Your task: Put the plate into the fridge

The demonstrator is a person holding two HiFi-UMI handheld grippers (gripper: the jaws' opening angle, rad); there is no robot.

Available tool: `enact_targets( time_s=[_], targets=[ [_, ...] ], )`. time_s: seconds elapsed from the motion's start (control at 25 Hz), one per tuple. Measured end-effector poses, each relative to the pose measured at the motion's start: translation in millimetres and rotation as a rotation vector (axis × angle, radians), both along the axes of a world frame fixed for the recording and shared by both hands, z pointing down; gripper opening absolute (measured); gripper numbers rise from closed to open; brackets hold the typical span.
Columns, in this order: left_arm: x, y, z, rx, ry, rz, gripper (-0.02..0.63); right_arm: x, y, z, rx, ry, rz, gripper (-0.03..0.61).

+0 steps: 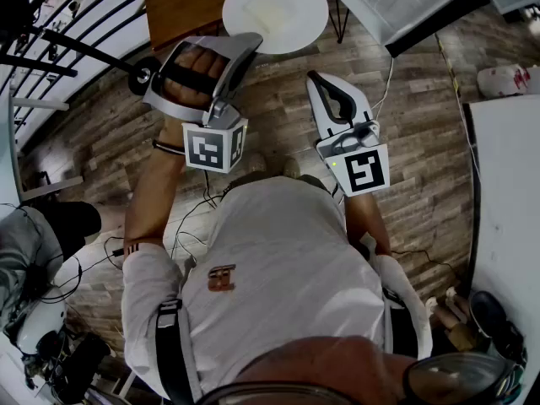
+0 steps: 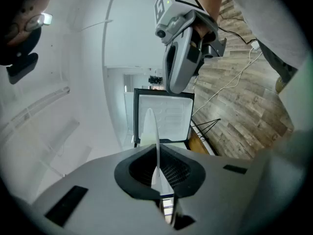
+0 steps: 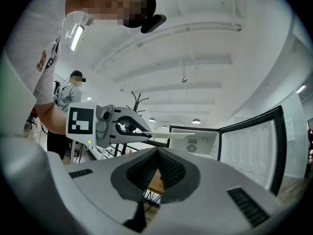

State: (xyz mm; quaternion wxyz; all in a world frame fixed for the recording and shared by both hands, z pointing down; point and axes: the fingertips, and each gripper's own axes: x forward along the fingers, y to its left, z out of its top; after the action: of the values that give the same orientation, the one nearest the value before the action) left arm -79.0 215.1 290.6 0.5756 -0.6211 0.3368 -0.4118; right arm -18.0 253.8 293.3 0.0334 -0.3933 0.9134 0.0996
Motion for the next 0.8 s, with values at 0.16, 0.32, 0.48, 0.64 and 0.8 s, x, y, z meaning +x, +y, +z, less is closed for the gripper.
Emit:
enact_targets(
  time_s=[0.16,0.32,0.48,0.64,0.8],
  targets=[
    [-1.7,0.3,0.7,-0.001,0.009,0.008,0.026,-3.4,0.4,-0.3,0.002,0.005,0.007,0.032],
    [-9.3,-5.6,-0.4,-0.002,0.014,0.012,0.026,-13.9,-3.4,-2.3,0.0,0.007,0.004,0.032],
    [-17.1,-11.7,-0.1,-0.003,0.023,0.014,0.026,-24.8,-6.7,-3.0,-0.003,0.003,-0.004,0.032],
    [-27.4,-19.6,0.4,-0.006,0.028,0.019,0.026,-37.7,-13.9,-3.9,-0.003,0.007,-0.005,0.032],
    [-34.9,-25.5,1.3,-0.004,0.028,0.031,0.026,-47.5,-18.6,-2.3,-0.005,0.011,-0.001,0.032]
  ],
)
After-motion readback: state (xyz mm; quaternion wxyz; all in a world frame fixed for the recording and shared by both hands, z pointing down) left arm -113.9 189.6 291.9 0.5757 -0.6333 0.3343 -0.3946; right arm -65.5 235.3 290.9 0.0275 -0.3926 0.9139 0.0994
